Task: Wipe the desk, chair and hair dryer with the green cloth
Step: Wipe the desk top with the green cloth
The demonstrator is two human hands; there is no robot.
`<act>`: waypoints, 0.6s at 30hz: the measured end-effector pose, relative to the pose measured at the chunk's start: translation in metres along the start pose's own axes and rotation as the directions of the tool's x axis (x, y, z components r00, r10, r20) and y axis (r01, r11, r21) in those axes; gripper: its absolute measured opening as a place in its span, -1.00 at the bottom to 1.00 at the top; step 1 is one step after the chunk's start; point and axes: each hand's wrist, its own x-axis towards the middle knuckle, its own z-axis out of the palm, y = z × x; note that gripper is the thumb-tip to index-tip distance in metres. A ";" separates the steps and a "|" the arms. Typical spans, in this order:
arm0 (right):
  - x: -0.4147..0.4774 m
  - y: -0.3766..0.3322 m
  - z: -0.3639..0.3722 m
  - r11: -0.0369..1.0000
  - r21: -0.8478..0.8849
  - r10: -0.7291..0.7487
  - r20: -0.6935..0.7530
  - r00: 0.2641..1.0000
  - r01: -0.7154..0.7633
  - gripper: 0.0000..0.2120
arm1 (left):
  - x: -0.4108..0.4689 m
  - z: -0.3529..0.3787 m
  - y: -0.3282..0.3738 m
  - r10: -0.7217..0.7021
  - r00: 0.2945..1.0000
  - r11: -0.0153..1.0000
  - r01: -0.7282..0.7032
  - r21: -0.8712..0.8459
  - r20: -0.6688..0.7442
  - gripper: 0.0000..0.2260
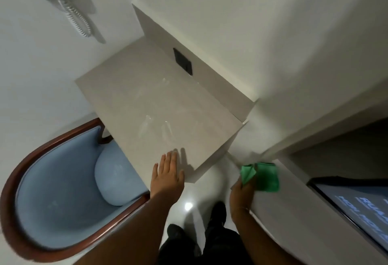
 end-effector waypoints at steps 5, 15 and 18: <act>-0.029 -0.024 0.065 0.891 0.023 -0.434 0.332 0.837 0.453 -0.43 | -0.008 0.008 -0.033 -0.211 0.975 0.968 0.199 -0.155 -0.070 -0.39; -0.070 -0.024 0.193 -0.043 -0.236 0.004 0.972 0.236 0.971 -0.17 | 0.000 0.017 -0.092 -0.515 0.851 0.758 0.394 -0.520 -0.106 -0.38; -0.082 -0.026 0.214 0.203 -0.372 -0.009 0.924 0.381 0.906 -0.09 | 0.007 0.027 -0.115 -0.533 0.839 0.730 0.390 -0.562 -0.110 -0.38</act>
